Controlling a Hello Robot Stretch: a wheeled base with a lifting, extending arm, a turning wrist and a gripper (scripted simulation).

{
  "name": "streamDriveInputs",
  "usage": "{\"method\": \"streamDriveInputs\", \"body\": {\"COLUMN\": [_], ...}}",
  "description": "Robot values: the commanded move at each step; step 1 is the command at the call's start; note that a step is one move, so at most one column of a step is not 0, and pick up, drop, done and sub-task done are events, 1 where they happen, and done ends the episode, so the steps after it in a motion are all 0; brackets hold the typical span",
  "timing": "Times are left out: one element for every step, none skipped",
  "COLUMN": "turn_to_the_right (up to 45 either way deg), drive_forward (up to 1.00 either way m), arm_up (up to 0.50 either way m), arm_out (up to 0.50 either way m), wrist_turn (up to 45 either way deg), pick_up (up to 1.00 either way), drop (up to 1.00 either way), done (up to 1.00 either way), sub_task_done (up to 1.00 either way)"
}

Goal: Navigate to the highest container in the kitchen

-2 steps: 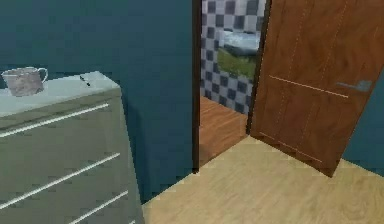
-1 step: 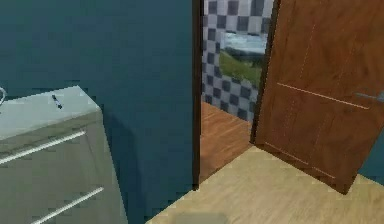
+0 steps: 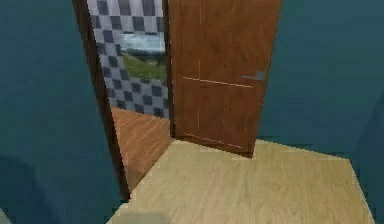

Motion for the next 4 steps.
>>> {"method": "streamDriveInputs", "body": {"turn_to_the_right": [0.0, 3.0, 0.0, -45.0], "drive_forward": [0.45, 0.00, 0.80, 0.00], "arm_up": [0.00, 0.00, 0.00, 0.00], "arm_out": [0.00, 0.00, 0.00, 0.00], "wrist_turn": [0.0, 0.0, 0.0, 0.0], "pick_up": [0.00, 0.00, 0.00, 0.00], "drop": [0.00, 0.00, 0.00, 0.00], "done": [0.00, 0.00, 0.00, 0.00], "sub_task_done": [0.00, 0.00, 0.00, 0.00]}}
